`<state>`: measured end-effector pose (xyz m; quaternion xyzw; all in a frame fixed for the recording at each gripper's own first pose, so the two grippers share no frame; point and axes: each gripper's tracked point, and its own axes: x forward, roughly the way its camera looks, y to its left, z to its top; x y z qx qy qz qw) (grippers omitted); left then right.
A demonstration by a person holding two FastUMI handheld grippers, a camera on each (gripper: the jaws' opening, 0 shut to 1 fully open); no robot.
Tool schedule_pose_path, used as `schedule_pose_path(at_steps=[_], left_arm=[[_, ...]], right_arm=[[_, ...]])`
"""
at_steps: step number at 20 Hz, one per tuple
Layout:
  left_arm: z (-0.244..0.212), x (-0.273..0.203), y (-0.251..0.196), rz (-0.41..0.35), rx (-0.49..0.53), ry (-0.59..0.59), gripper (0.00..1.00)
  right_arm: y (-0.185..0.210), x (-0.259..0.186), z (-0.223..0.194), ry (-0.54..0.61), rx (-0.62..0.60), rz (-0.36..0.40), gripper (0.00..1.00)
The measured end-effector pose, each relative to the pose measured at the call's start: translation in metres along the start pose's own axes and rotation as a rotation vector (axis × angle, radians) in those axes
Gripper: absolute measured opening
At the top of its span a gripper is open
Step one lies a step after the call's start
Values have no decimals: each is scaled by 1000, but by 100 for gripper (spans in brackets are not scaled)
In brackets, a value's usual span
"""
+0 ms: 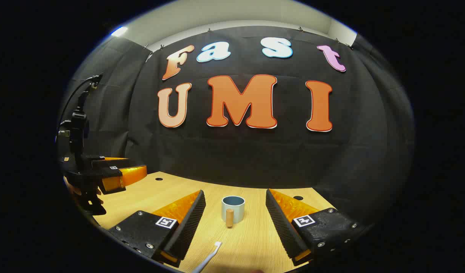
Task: Put the toothbrush and toothpaste on the desktop into the cup, then pick up the cup and place it on the coaster on the desktop.
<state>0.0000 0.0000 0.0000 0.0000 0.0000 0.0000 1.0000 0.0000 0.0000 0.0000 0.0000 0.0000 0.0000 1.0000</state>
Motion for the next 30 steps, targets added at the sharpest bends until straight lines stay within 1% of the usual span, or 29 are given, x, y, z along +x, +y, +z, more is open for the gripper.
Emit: schedule_pose_path(at_steps=[1, 4, 5, 6, 14, 16, 17, 18, 19, 22, 25, 26, 27, 28, 30], left_arm=[[3, -1, 1, 2, 5, -5, 98], [9, -4, 4, 20, 8, -36, 96], [12, -5, 5, 20, 5, -43, 98], [11, -6, 7, 23, 1, -43, 96], [8, -8, 8, 22, -3, -18, 98], [1, -7, 3, 0, -9, 16, 98], [-4, -6, 1, -10, -11, 39, 97], [-9, -5, -2, -20, -12, 63, 97], [-16, -3, -3, -25, -12, 89, 97], [-34, -4, -4, -16, 34, 157, 98], [-54, -5, -13, -47, 49, 226, 97], [-63, -6, -15, -57, 49, 249, 99], [-68, -7, -17, -66, 45, 274, 99], [-75, -7, -21, -83, 37, 300, 100], [-89, -10, -27, -112, 15, 359, 100]], right_arm=[[-1, 0, 0, 0, 0, 2, 96], [0, -1, 3, -15, 0, 4, 96], [0, -2, 4, -18, 1, 6, 96], [1, -3, 4, -18, 2, 10, 96], [4, -5, 4, -9, 8, 20, 96], [6, -5, 0, 7, 4, 25, 96], [7, -6, -2, 20, 4, 27, 91], [8, -6, -6, 34, 5, 29, 96], [10, -5, -10, 51, 7, 33, 96], [13, -9, -16, 84, -17, 38, 96], [15, -10, -27, 149, -23, 48, 96], [16, -10, -33, 178, -15, 56, 96], [18, -11, -38, 207, -6, 65, 100], [19, -11, -44, 240, 7, 79, 96], [20, -9, -56, 311, 36, 94, 93]])
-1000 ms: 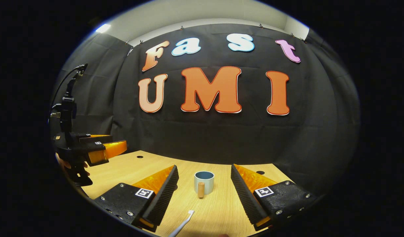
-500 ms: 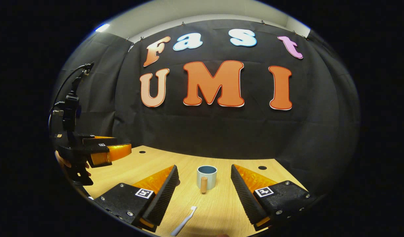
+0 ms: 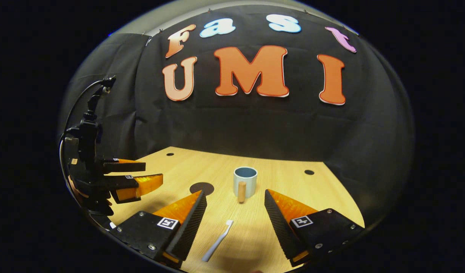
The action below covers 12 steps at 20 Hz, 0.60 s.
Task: Put the toothbrush and toothpaste on the desktop into the cup, then pick up the cup and place it on the coaster on the desktop.
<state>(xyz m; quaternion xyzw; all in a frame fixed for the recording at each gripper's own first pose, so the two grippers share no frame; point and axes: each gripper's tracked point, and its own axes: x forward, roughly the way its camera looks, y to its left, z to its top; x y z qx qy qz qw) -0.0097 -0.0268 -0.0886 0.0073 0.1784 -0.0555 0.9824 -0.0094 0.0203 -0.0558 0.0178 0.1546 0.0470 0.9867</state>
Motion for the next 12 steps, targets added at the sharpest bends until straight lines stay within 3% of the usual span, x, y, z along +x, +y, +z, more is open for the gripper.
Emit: schedule_pose_path(at_steps=[5, 12], left_arm=[[-31, 10, -9, -45, -29, 129, 100], [-65, 10, -14, -88, -55, 275, 100]], right_arm=[[5, 9, -26, 151, 73, 24, 88], [13, 17, -56, 301, 74, 39, 84]])
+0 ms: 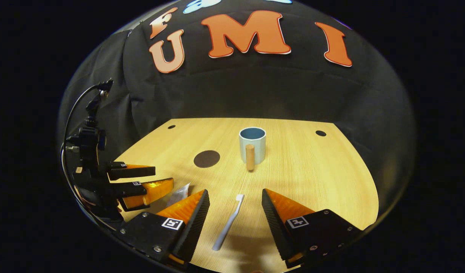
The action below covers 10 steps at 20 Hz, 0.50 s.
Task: Put the toothbrush and toothpaste on the desktop into the cup, then pick up the cup and place it on the coaster on the desktop.
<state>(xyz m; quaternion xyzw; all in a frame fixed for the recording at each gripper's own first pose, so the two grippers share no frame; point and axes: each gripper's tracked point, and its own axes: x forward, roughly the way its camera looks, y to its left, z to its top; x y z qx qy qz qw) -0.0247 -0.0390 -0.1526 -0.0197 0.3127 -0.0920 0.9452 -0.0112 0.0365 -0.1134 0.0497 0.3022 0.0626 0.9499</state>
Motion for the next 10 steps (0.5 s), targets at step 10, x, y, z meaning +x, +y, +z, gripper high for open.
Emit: schedule_pose_path(at_steps=[10], left_arm=[[-53, 31, -17, -32, -29, 183, 98]], right_arm=[[3, 5, -26, 186, 15, -27, 76]])
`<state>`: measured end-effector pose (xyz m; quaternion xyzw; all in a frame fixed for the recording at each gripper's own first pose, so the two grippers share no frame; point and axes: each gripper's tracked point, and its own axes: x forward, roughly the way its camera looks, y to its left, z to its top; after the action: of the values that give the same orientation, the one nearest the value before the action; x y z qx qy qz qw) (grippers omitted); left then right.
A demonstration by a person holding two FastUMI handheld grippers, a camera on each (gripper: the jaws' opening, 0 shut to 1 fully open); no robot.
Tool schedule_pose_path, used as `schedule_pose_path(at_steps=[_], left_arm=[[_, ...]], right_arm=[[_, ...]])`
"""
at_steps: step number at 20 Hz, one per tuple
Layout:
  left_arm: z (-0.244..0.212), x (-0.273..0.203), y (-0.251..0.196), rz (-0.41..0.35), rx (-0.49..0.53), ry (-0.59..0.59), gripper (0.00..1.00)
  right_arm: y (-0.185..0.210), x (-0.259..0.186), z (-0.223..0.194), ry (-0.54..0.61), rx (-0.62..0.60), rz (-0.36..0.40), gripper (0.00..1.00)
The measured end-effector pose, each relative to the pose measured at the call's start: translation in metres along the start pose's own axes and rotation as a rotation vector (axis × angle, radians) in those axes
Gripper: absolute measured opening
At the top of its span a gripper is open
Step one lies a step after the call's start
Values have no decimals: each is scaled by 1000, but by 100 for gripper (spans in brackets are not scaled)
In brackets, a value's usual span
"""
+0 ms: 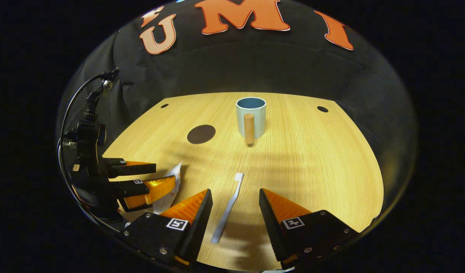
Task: Put the toothbrush and toothpaste on the desktop into the cup, then pick up the cup and place it on the coaster on the desktop.
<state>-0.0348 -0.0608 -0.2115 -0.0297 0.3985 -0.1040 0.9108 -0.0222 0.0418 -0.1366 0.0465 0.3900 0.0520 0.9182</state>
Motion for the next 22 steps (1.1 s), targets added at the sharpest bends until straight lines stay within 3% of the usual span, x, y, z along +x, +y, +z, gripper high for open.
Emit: schedule_pose_path(at_steps=[3, 4, 6, 7, 9, 10, 11, 15, 16, 17, 18, 20, 22], left_arm=[[-10, 6, -5, -8, -13, 38, 98], [-13, 5, -7, -9, -18, 49, 90], [-20, 8, -9, -11, -34, 74, 85], [-22, 10, -11, -16, -48, 89, 82], [-19, 13, -9, -2, -54, 86, 71], [-22, 13, -15, -9, -74, 99, 67], [-16, 11, -13, 0, -80, 96, 56], [-8, 13, -11, -43, -159, 100, 19], [-8, 12, -9, -44, -167, 90, 22], [-6, 14, -7, -36, -165, 86, 22], [-8, 11, -10, -36, -149, 71, 17], [-3, 6, -9, -34, -121, 43, 16], [1, 1, -8, -34, -110, 26, 17]], right_arm=[[3, -5, 8, 38, -11, 1, 75], [1, -5, 8, 43, -11, -4, 75], [-1, -10, 13, 59, -8, -5, 70], [-1, -12, 18, 63, -4, -5, 75], [-2, -16, 24, 75, 2, -2, 76], [0, -15, 19, 81, 3, 2, 70], [2, -17, 20, 89, 2, 9, 75], [2, -20, 13, 133, 0, 16, 75], [4, -17, 9, 147, 1, 21, 70], [5, -11, 7, 162, 1, 25, 75], [8, -3, -2, 186, 13, 41, 71], [14, 2, -13, 218, 41, 63, 57], [11, 10, -18, 231, 42, 49, 52]])
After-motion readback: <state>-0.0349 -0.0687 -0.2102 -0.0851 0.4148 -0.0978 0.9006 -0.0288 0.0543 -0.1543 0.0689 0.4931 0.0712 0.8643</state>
